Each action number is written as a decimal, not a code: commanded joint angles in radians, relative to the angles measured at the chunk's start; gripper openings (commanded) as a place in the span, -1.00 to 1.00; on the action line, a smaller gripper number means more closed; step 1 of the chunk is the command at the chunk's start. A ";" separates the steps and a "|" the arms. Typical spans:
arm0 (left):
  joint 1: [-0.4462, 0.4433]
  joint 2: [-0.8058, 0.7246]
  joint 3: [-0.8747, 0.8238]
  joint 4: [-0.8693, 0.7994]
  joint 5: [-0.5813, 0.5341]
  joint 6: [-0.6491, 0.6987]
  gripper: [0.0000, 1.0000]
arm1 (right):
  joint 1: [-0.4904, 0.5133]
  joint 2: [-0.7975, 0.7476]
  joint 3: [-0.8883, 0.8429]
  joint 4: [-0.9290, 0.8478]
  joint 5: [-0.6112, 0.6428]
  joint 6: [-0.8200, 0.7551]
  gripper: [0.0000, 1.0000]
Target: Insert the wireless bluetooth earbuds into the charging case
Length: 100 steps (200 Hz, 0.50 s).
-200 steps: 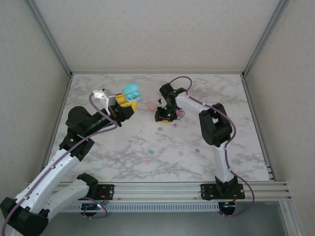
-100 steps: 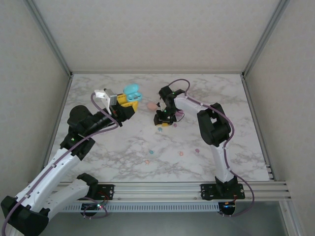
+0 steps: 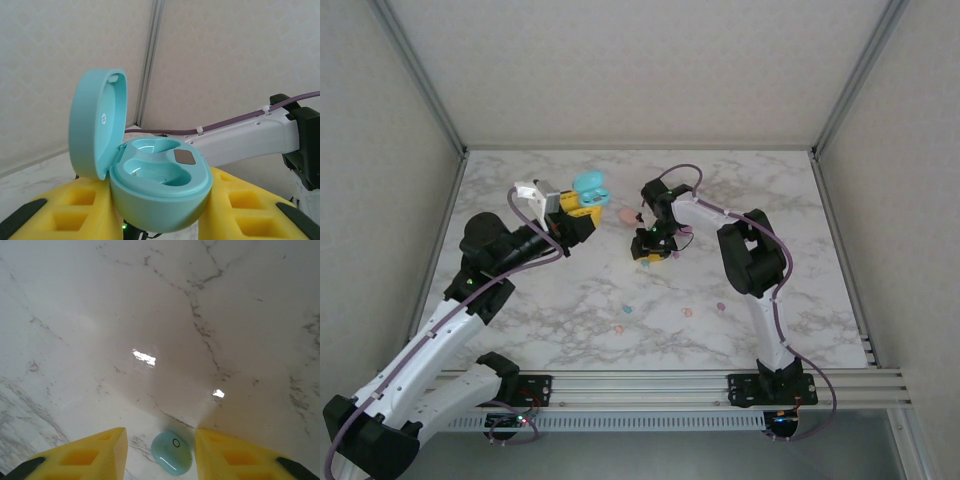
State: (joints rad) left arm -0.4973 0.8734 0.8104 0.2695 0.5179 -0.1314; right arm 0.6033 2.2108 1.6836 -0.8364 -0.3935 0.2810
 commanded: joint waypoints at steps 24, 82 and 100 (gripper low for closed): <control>0.005 0.002 0.021 0.010 0.004 0.006 -0.66 | 0.018 0.026 -0.011 -0.044 -0.023 -0.029 -0.20; 0.005 0.008 0.024 0.014 0.002 0.002 -0.66 | 0.028 0.005 -0.013 -0.036 -0.047 -0.030 -0.25; 0.005 0.009 0.024 0.011 0.002 0.003 -0.66 | 0.029 -0.006 -0.014 -0.036 -0.041 -0.026 -0.27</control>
State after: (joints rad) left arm -0.4973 0.8829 0.8104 0.2668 0.5179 -0.1314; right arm 0.6193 2.2112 1.6810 -0.8471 -0.4179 0.2680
